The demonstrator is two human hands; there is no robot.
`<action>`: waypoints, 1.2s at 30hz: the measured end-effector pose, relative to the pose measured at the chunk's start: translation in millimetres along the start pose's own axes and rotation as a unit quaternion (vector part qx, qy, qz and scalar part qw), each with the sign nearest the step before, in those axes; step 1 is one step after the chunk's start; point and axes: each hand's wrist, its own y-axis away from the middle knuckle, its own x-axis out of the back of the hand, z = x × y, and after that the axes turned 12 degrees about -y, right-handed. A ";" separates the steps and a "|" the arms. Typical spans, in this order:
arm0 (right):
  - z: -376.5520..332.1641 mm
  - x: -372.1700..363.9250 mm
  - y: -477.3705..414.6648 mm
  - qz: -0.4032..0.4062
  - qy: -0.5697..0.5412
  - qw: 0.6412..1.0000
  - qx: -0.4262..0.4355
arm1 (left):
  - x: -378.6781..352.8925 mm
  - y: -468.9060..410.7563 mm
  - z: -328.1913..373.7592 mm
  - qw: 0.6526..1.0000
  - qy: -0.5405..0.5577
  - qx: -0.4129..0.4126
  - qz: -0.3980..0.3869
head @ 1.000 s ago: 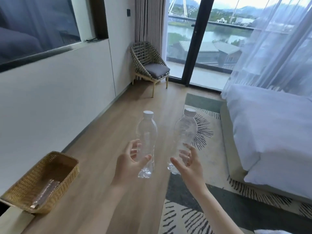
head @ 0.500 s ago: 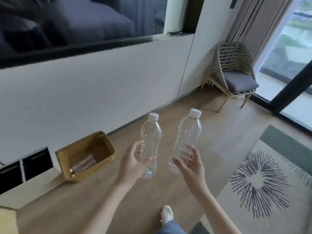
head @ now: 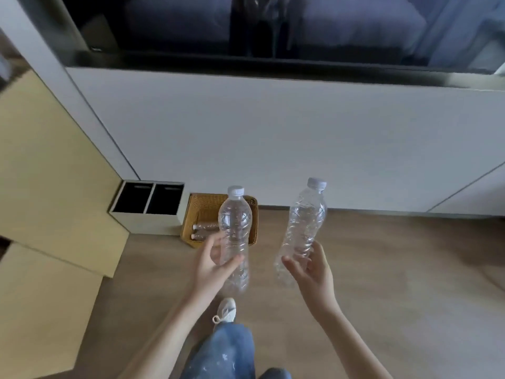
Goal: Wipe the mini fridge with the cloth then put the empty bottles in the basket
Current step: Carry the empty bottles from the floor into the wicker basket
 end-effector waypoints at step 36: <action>-10.7 -307.7 -531.4 -0.573 0.265 0.775 0.020 | -30.3 -393.9 -50.7 0.808 0.180 0.338 0.448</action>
